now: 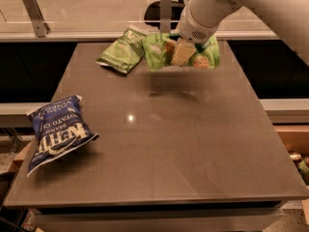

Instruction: Move green rice chip bag near green jalapeno chip bag

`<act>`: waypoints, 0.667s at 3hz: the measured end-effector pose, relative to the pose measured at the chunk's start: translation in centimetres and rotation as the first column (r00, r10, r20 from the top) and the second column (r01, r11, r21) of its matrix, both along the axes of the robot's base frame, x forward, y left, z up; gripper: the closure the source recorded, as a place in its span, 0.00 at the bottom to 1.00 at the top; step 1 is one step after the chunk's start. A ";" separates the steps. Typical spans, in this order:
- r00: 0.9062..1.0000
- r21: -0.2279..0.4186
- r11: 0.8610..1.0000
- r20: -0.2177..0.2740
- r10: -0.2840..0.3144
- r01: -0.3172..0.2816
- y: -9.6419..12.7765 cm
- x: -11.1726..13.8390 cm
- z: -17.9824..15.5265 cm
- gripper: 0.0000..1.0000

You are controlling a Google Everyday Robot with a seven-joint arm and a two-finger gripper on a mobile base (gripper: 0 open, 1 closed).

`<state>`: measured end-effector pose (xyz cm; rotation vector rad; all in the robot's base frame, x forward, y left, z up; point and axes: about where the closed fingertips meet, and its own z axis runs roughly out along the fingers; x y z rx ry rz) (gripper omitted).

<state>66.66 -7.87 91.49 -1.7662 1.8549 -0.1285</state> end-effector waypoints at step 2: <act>0.988 -0.075 0.986 -0.038 0.147 -0.150 3.5 4.1 -4.6 1.00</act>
Offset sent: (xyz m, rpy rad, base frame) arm 0.0653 0.0514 -0.0756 -0.1297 0.0466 0.2222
